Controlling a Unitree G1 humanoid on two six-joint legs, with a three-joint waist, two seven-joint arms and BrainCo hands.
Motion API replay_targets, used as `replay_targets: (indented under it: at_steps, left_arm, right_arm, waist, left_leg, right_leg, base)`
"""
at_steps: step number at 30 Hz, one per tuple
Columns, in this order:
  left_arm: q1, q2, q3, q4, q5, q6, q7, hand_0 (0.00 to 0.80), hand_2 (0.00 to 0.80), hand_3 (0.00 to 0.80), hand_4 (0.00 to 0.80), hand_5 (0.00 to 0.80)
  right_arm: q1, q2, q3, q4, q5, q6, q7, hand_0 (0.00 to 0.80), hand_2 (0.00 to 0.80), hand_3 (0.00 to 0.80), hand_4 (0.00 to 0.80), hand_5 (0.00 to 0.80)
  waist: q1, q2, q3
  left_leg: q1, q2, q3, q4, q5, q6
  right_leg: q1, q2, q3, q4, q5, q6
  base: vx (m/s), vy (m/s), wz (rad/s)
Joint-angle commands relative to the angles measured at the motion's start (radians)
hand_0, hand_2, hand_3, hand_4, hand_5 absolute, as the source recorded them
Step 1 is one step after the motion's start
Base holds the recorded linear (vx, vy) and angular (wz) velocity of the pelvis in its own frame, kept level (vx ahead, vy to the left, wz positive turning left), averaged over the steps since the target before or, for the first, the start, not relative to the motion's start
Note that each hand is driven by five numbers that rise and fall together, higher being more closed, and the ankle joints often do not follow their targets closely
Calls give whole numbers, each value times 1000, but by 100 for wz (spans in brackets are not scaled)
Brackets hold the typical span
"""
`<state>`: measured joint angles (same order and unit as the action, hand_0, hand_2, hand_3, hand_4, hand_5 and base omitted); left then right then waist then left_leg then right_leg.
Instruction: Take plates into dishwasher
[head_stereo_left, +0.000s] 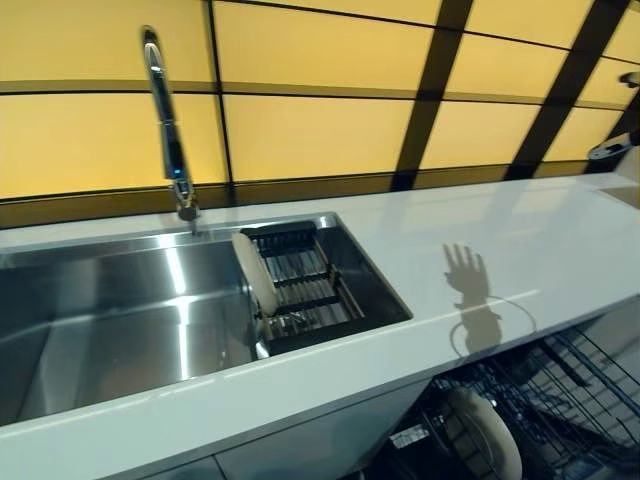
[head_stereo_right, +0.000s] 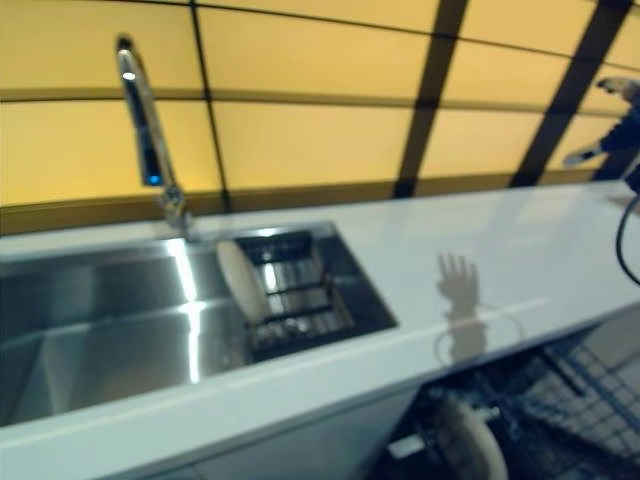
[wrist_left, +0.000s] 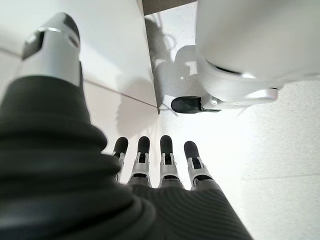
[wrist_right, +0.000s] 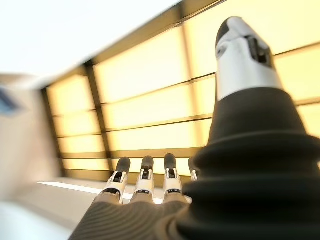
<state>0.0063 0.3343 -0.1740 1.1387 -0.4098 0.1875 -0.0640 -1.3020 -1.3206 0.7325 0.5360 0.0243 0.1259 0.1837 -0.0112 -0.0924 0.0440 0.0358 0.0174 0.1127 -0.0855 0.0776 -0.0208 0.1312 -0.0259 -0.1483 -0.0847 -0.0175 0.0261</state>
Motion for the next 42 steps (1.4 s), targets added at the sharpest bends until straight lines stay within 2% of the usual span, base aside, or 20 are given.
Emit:
replay_targets:
  at_steps: [1,3,4,5,7,8,9,10,11,12,13,16,17,19,22,26,34,37,42]
  left_arm:
    - [-16,44,8,28,4,-49,-4,0,0,0,0,0]
    - [-1,28,17,57,-5,-116,-17,0,0,0,0,0]
    - [2,26,17,54,-4,-117,-16,0,0,0,0,0]
    - [3,13,41,76,15,-93,-14,0,0,0,0,0]
    - [18,9,34,77,16,-112,-6,0,0,0,0,0]
    - [20,7,34,74,16,-111,-5,0,0,0,0,0]
    - [25,9,34,54,29,-91,22,0,0,0,0,0]
    - [17,16,51,78,57,-109,0,0,0,0,0,0]
    - [14,18,54,86,58,-113,-2,0,0,0,0,0]
    - [12,16,40,80,33,-107,13,0,0,0,0,0]
    - [5,9,43,71,39,-110,12,0,0,0,0,0]
    - [3,7,30,45,29,-83,27,0,0,0,0,0]
    - [3,7,25,35,-22,-58,2,0,0,0,0,0]
    - [2,7,31,47,23,-67,19,0,0,0,0,0]
    - [41,21,37,61,38,-125,-12,0,0,0,0,0]
    - [61,56,10,21,19,-139,-61,0,0,0,0,0]
    - [35,86,-24,-12,-28,-164,-75,0,0,0,0,0]
    - [36,92,-26,-18,-36,-172,-79,0,0,0,0,0]
    - [34,94,-21,-20,-39,-172,-77,0,0,0,0,0]
  right_arm:
    - [-105,-21,66,-67,-117,-94,-38,0,0,0,0,0]
    - [-62,-5,70,-137,-213,-173,-71,0,0,0,0,0]
    - [-60,-1,69,-144,-228,-185,-73,0,0,0,0,0]
    - [-15,13,38,-193,-314,-237,-81,0,0,0,0,0]
    - [-42,17,85,-216,-374,-305,-98,0,0,0,0,0]
    - [-47,18,90,-216,-377,-310,-98,0,0,0,0,0]
    - [-76,22,123,-246,-416,-345,-93,0,0,0,0,0]
    - [-76,24,132,-276,-460,-389,-109,0,0,0,0,0]
    - [-74,25,131,-280,-466,-397,-115,0,0,0,0,0]
    - [-110,29,183,-290,-506,-439,-138,0,0,0,0,0]
    - [-93,44,166,-288,-559,-478,-145,0,0,0,0,0]
    - [-99,59,190,-288,-615,-526,-147,0,0,0,0,0]
    - [-108,63,199,-289,-618,-527,-136,0,0,0,0,0]
    - [-66,63,167,-318,-633,-527,-135,0,0,0,0,0]
    - [-41,54,143,-348,-643,-506,-146,0,0,0,0,0]
    - [-145,46,236,-325,-660,-472,-171,0,0,0,0,0]
    - [-264,66,338,-273,-688,-363,-221,0,0,0,0,0]
    - [-294,65,359,-258,-673,-341,-236,0,0,0,0,0]
    - [-305,71,364,-242,-660,-349,-260,0,0,0,0,0]
  waist:
    - [44,-56,-34]
    - [56,-63,-28]
    - [58,-63,-27]
    - [70,-68,-20]
    - [84,-74,-15]
    - [84,-72,-14]
    - [99,-71,-12]
    - [103,-76,-10]
    - [102,-77,-10]
    - [106,-80,-10]
    - [108,-75,-8]
    - [119,-80,-10]
    - [123,-79,-10]
    - [126,-88,-3]
    - [139,-102,23]
    - [162,-103,78]
    - [161,-92,174]
    - [157,-88,183]
    - [156,-88,175]
  left_leg:
    - [44,36,-13,-2,-64,-62]
    - [40,36,-17,-2,-62,-61]
    - [40,36,-19,-2,-62,-61]
    - [36,34,-28,-2,-62,-60]
    - [34,32,-37,-2,-61,-60]
    - [34,32,-38,-2,-61,-60]
    - [30,29,-50,-2,-57,-60]
    - [27,29,-52,-2,-57,-60]
    - [27,29,-51,-2,-58,-60]
    - [27,29,-53,-2,-57,-61]
    - [27,27,-57,-2,-58,-60]
    - [23,25,-68,-2,-55,-61]
    - [21,23,-72,-2,-53,-62]
    - [15,27,-69,-2,-53,-63]
    - [-1,31,-68,-2,-49,-62]
    - [-53,25,-90,-2,-28,-56]
    - [-131,16,-123,-2,-7,-49]
    - [-142,13,-127,-2,-5,-49]
    - [-136,9,-126,-2,-9,-50]
  right_leg:
    - [-50,-60,-11,-3,85,129]
    - [-48,-64,-22,-3,84,132]
    - [-47,-65,-24,-3,84,132]
    - [-43,-69,-37,-3,81,130]
    - [-40,-74,-48,-3,83,134]
    - [-40,-74,-49,-3,83,135]
    - [-37,-79,-62,-3,82,135]
    - [-35,-81,-69,-3,81,135]
    - [-35,-81,-70,-3,80,135]
    - [-35,-83,-72,-3,83,139]
    - [-34,-84,-76,-3,81,137]
    - [-33,-83,-83,-3,80,140]
    - [-33,-84,-86,-3,80,140]
    - [-33,-81,-95,-3,78,139]
    - [-47,-74,-100,-3,81,136]
    - [-91,-68,-105,-3,96,132]
    - [-168,-60,-93,-3,118,127]
    - [-180,-62,-93,-3,122,129]
    - [-179,-69,-102,-3,123,134]
  base:
    - [1,2,26]
    - [5,12,23]
    - [12,11,18]
    - [10,-4,13]
    - [9,4,21]
    - [14,28,33]
    - [13,9,27]
    - [15,5,22]
    - [31,-1,16]
    - [46,20,20]
    - [47,22,20]
    - [66,32,10]
    - [87,-5,5]
    - [67,-49,7]
    - [-13,-42,8]
    - [-120,-47,15]
    - [-127,-21,23]
    - [-54,21,11]
    - [10,9,4]
